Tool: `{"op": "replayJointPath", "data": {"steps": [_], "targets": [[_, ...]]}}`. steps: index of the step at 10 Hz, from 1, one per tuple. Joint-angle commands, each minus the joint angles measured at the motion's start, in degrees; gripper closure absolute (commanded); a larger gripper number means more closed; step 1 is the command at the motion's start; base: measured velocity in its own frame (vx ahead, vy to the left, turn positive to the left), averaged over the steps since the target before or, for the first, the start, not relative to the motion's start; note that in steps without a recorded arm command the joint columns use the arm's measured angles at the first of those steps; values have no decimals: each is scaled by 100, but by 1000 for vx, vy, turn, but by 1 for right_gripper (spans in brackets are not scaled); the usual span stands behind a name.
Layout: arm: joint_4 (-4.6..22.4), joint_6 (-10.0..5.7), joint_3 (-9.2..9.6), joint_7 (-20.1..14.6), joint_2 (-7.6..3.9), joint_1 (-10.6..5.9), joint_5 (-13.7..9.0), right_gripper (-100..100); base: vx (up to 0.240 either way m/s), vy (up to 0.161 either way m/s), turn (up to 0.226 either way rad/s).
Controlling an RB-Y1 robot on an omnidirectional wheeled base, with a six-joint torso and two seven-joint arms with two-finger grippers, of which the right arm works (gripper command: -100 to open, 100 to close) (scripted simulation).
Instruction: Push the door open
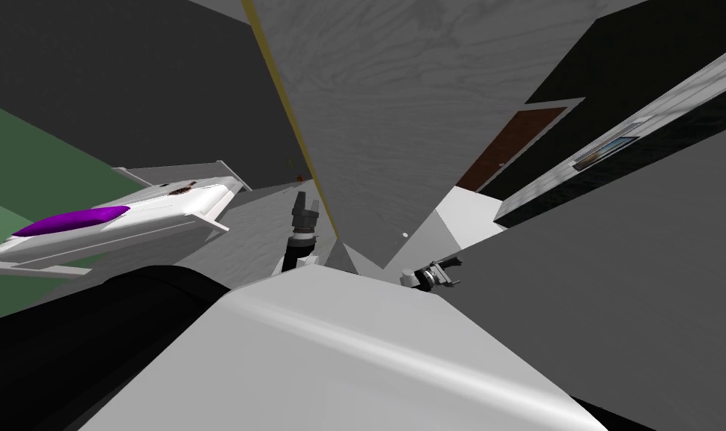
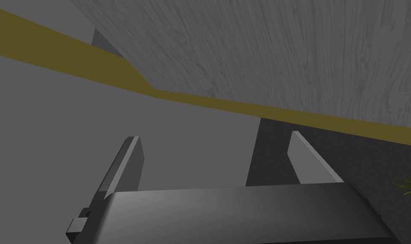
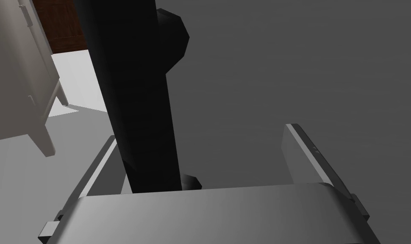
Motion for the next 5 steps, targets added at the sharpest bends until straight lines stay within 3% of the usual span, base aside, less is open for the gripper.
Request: {"op": "replayJointPath", "data": {"steps": [1, 3, 5], "targets": [[286, -238, -88, -183, -163, -50, -5, 100, -17, 3, 2], [527, -314, -182, -162, -178, -74, -81, 100, 6, -25, 47], [527, -314, -182, -162, -178, -74, -81, 100, 22, -31, 13]]}}
